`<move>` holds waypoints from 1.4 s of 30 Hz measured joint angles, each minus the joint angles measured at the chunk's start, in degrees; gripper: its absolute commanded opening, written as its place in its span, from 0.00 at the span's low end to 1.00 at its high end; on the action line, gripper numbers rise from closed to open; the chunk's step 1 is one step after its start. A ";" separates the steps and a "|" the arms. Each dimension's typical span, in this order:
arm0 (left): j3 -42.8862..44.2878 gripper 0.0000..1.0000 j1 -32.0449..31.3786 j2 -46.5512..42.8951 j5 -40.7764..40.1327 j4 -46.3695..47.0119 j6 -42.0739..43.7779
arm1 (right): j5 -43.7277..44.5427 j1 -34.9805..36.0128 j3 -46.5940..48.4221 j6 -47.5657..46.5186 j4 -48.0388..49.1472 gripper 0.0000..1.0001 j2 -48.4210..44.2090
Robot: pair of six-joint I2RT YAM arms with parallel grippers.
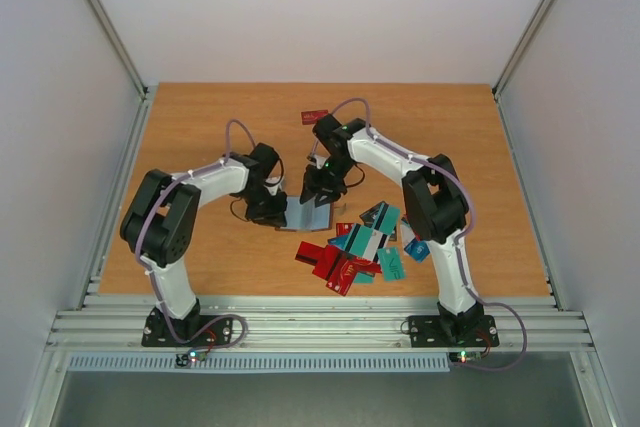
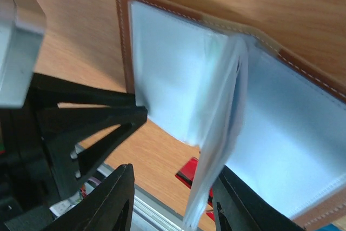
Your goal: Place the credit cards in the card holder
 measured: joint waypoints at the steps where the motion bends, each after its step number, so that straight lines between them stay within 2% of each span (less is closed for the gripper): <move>1: -0.35 0.17 0.00 -0.35 0.02 0.09 -0.15 | -0.09 0.00 0.76 0.24 -0.02 0.41 0.39; 16: -1.36 0.18 0.55 -10.56 -0.31 -0.81 -1.92 | -1.05 1.14 4.37 1.42 -0.85 0.41 4.02; 26: -1.36 0.18 0.52 -11.10 3.26 -0.52 -1.92 | 0.09 1.14 3.93 1.29 -0.70 0.39 4.02; 37: -1.33 0.46 -3.61 -11.10 11.87 5.46 -3.96 | 0.24 1.14 0.74 1.44 1.11 0.40 3.80; 40: -1.27 0.47 -5.16 -10.86 11.96 6.32 -4.15 | 0.28 1.03 -0.20 1.49 1.66 0.41 3.56; 42: -1.14 0.43 -5.86 -10.47 10.97 6.38 -4.15 | 0.48 0.66 -1.44 1.49 2.12 0.42 2.86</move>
